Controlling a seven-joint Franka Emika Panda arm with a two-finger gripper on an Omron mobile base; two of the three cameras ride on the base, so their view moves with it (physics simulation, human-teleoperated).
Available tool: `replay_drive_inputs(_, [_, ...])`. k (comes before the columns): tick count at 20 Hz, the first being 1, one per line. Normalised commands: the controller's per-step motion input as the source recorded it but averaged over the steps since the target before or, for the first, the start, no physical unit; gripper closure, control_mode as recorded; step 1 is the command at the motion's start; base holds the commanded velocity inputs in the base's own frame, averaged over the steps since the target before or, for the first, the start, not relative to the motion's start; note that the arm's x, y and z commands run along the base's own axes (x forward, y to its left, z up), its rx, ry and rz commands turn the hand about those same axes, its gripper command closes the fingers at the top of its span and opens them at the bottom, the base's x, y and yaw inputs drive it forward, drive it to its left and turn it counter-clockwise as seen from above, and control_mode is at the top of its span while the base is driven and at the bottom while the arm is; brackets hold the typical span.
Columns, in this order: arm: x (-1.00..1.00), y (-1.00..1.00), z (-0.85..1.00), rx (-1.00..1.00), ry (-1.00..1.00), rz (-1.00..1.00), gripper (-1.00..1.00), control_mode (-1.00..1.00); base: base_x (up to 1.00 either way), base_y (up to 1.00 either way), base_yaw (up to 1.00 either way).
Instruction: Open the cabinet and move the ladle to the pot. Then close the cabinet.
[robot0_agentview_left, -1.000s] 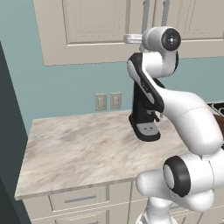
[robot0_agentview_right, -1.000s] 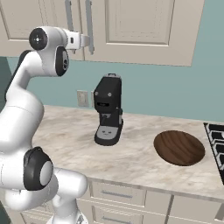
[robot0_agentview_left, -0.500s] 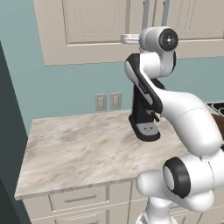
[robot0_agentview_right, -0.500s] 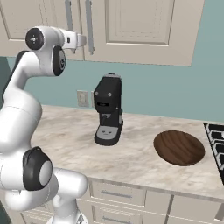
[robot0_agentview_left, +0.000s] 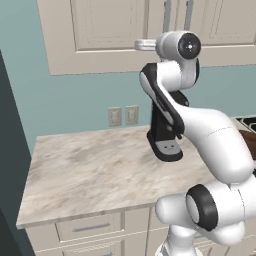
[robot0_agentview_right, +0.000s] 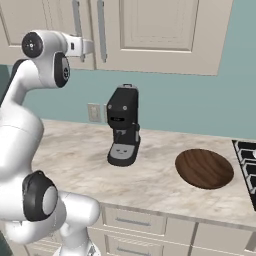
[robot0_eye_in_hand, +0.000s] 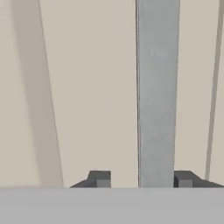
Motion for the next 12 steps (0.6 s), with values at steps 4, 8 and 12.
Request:
replay_drive_inputs(4, [-0.82,0.65,0.1,0.0,0.0,0.01,1.0,-1.0,0.0,0.0,0.0])
replay_drive_inputs(8, [-0.99,0.66,0.13,0.0,0.0,0.01,1.0,-1.0,0.0,0.0,0.0])
replay_drive_inputs(12, [-1.0,0.66,0.12,0.0,0.0,0.0,1.0,-1.0,0.0,0.0,0.0])
